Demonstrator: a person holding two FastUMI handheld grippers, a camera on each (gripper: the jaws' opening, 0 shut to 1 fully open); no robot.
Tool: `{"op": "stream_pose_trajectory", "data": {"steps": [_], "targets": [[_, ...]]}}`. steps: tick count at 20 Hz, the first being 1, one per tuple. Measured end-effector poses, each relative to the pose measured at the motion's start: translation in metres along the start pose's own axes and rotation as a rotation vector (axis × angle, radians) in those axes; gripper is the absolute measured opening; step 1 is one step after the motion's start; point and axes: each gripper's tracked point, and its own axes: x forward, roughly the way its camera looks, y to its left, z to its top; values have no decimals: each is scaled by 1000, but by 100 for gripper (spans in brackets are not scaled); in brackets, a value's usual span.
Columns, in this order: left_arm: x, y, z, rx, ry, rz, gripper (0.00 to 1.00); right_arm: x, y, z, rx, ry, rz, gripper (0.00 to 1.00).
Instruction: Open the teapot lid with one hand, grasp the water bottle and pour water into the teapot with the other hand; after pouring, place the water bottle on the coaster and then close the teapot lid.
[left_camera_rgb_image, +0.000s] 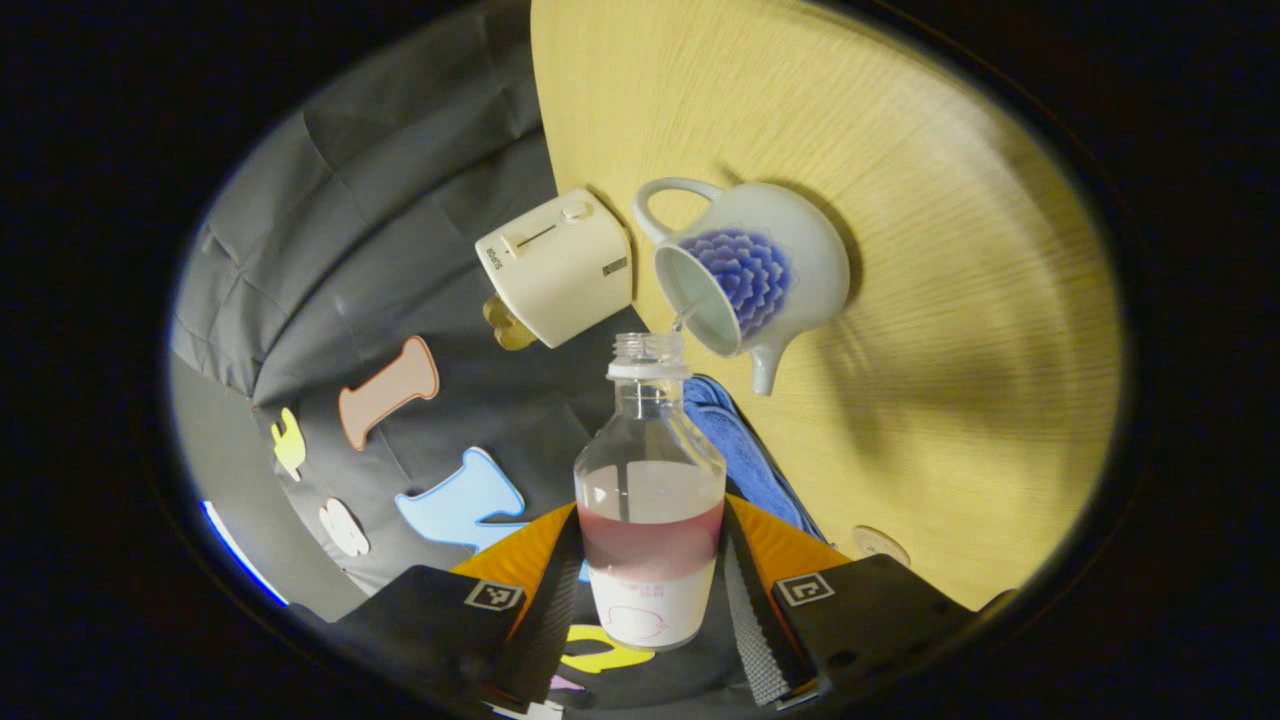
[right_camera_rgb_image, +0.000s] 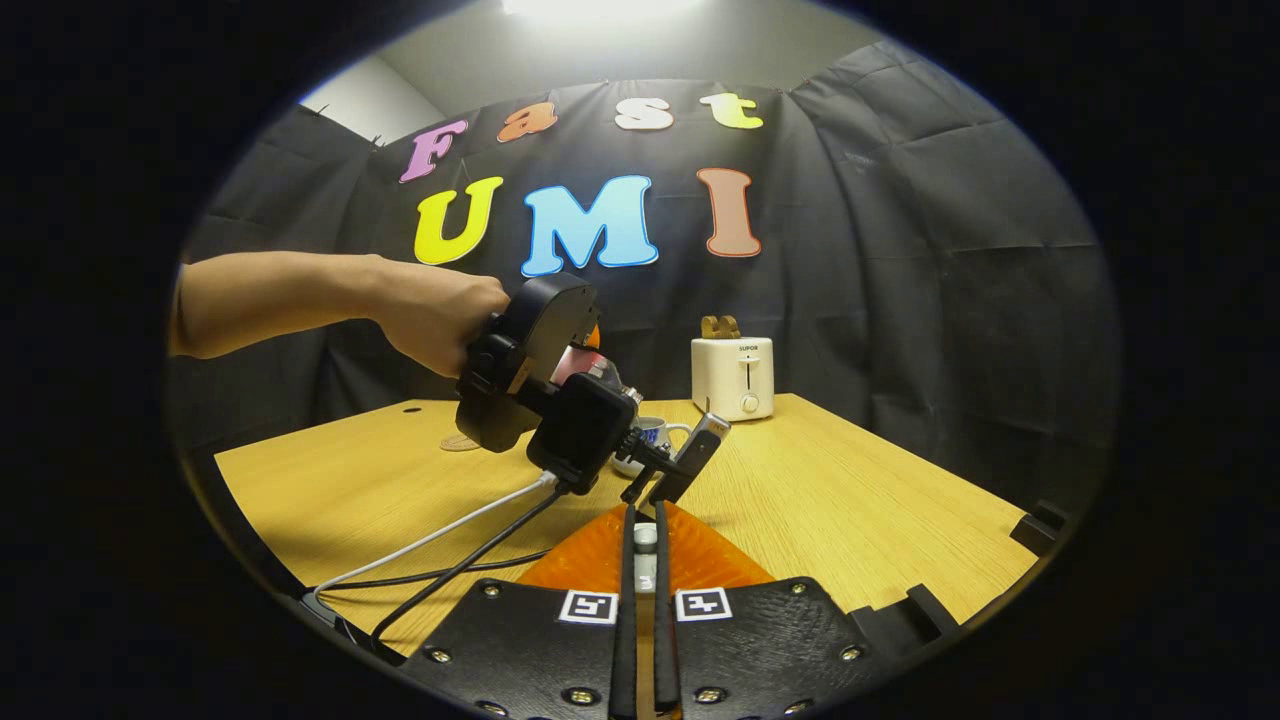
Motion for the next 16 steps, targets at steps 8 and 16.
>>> {"op": "stream_pose_trajectory", "data": {"steps": [8, 16], "targets": [[1, 4, 1, 9, -8, 0, 77, 1, -1, -2, 0, 6, -1, 7], [2, 2, 4, -12, -27, -7, 84, 2, -1, -2, 2, 10, -3, 7]]}}
